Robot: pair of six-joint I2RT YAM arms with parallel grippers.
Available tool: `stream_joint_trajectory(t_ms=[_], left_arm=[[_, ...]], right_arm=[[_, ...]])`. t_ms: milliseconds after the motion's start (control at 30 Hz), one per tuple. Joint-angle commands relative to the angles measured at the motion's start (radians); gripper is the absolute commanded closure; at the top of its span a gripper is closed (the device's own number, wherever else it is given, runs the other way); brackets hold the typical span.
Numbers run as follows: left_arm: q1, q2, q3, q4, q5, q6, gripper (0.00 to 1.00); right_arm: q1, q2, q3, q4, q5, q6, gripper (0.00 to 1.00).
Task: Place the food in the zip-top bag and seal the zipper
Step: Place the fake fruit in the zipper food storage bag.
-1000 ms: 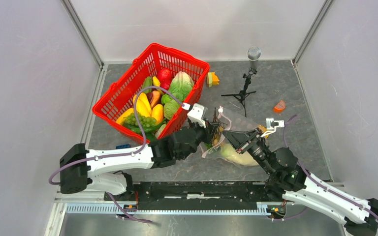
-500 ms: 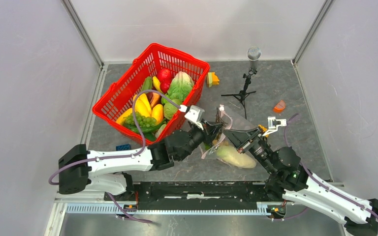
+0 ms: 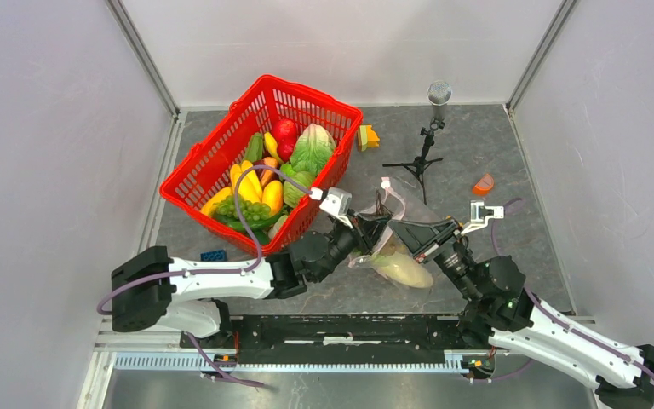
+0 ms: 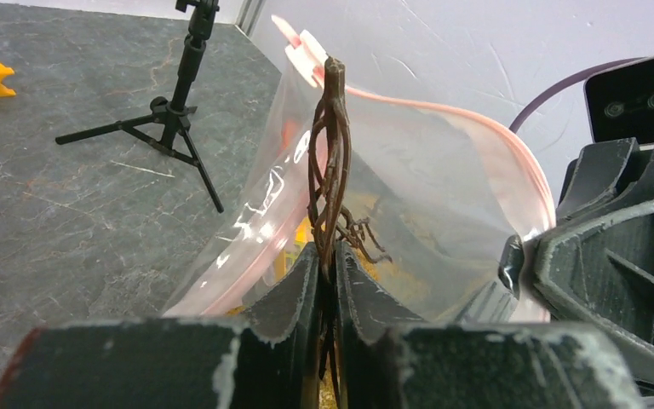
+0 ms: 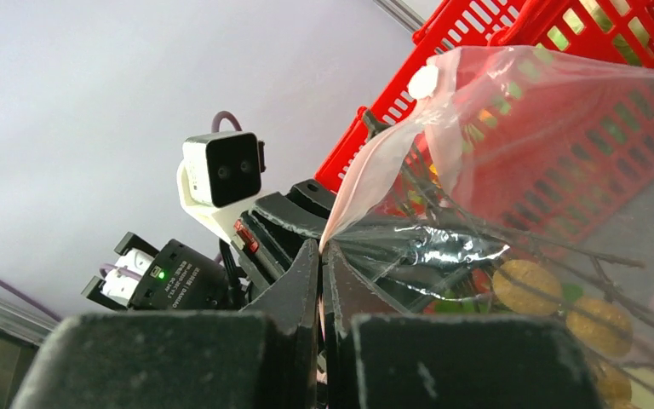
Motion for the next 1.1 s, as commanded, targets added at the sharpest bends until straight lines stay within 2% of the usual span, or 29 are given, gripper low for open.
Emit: stream_joint_trajectory(t_ms=[0,100,233,333,467,800,1067], left_arm=[[-0.007,-0.023,0.017,-0.054,0.001,0.073,0.79],[-0.007,-0.045,0.043,-0.117,0.015,0.128,0.59],[-0.004,-0.066,0.134,-0.282,0.091,0.174,0.3],[-0.003,-0.096,0.206,-0.394,0.119,0.204,0.12],[-0.001,-0.175,0.267,-0.535,0.129,0.231,0.01],[0.005,-0.258,0.32,-0.674,0.235,0.247,0.0],[0.007,-0.295,0.338,-0.725,0.159,0.224,0.0]], right_arm=[[0.004,0.01,0.023,0.051,0.037,0.011,0.98],[0.004,0.002,0.032,0.036,0.058,-0.003,0.98],[0.004,-0.022,0.033,-0.023,0.094,-0.01,0.98],[0.004,-0.052,0.001,-0.04,0.11,0.001,0.98],[0.004,-0.103,-0.015,-0.114,0.18,-0.002,0.98],[0.004,-0.075,0.075,-0.333,0.287,-0.093,0.98],[0.004,-0.018,0.181,-0.335,0.207,-0.24,0.99]])
